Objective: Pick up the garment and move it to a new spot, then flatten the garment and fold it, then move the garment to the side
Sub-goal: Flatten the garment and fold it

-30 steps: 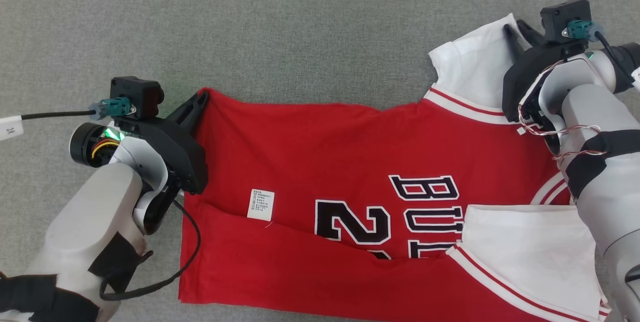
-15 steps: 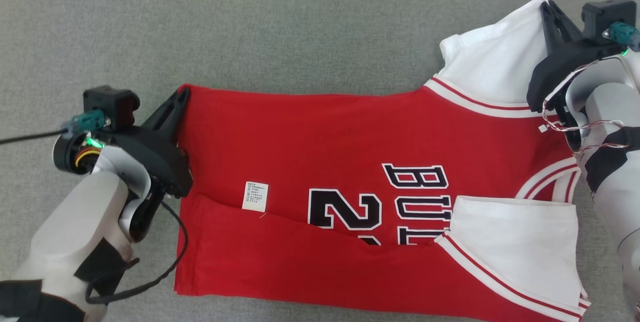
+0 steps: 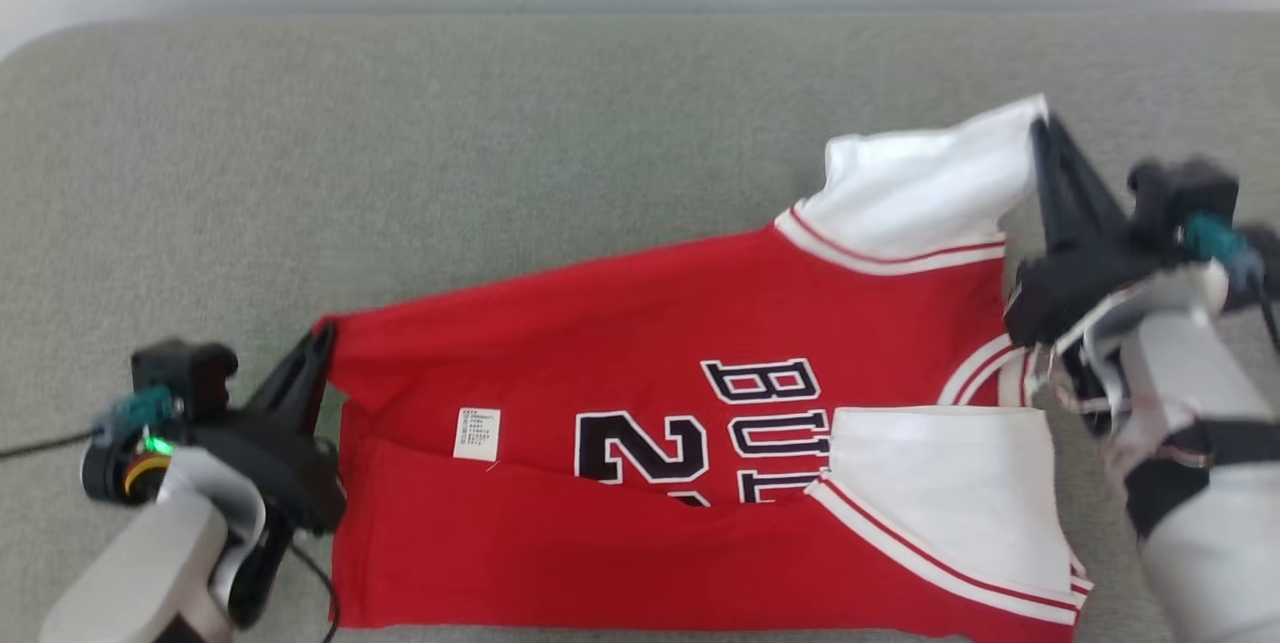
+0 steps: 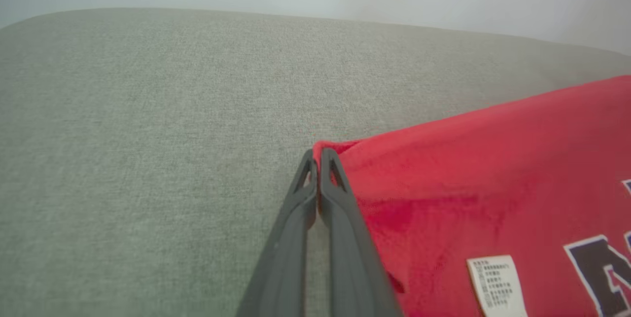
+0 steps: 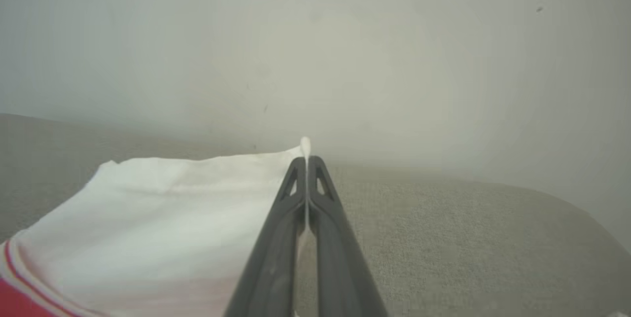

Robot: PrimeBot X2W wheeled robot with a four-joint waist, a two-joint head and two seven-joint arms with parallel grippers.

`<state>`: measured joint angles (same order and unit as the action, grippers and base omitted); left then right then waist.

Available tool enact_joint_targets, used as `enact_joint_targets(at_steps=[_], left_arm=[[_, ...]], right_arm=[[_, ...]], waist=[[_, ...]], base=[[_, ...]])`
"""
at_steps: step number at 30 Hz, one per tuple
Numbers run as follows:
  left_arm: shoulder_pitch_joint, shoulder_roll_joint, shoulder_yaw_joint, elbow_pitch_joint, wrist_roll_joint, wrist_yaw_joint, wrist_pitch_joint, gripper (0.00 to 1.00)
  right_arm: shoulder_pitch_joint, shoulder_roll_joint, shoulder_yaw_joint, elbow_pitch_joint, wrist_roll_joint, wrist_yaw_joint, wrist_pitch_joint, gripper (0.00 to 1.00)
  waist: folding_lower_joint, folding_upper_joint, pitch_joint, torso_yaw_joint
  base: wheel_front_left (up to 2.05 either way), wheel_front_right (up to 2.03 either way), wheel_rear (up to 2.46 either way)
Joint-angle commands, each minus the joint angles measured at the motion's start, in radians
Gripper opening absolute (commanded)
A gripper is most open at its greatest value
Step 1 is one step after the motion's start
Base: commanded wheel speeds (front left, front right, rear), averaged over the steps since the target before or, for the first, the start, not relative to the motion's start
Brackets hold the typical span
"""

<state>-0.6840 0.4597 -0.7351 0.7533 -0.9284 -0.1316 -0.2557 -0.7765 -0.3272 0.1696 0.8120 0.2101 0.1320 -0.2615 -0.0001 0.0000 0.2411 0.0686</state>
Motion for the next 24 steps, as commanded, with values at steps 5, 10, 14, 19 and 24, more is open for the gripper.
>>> enact_joint_targets(at_steps=[5, 10, 14, 19, 24], left_arm=[[0.105, 0.013, 0.064, -0.027, 0.025, 0.004, -0.01, 0.0], [0.258, -0.012, 0.205, -0.101, 0.075, 0.02, -0.009, 0.0], [0.375, -0.05, 0.288, -0.139, 0.124, 0.021, -0.009, 0.0], [0.463, -0.098, 0.348, -0.148, 0.185, 0.012, -0.009, 0.0], [0.503, -0.129, 0.39, -0.13, 0.238, 0.007, -0.009, 0.0]], right_arm=[[0.19, 0.022, -0.02, -0.126, 0.041, -0.003, -0.004, 0.0], [0.346, 0.046, -0.028, -0.201, 0.056, -0.003, -0.004, 0.0], [0.445, 0.068, -0.044, -0.222, 0.062, -0.003, -0.004, 0.0], [0.518, 0.102, -0.062, -0.236, 0.064, -0.003, -0.004, 0.0], [0.556, 0.131, -0.064, -0.254, 0.062, -0.003, -0.004, 0.0]], waist=[[0.0001, 0.0, -0.109, -0.076], [0.0001, 0.0, -0.152, -0.102], [0.0001, 0.0, -0.173, -0.109], [0.0001, 0.0, -0.182, -0.116], [0.0001, 0.0, -0.186, -0.126]], base=[[0.0, 0.0, 0.0], [0.0, 0.0, 0.0], [0.0, 0.0, 0.0], [0.0, 0.0, 0.0], [0.0, 0.0, 0.0]])
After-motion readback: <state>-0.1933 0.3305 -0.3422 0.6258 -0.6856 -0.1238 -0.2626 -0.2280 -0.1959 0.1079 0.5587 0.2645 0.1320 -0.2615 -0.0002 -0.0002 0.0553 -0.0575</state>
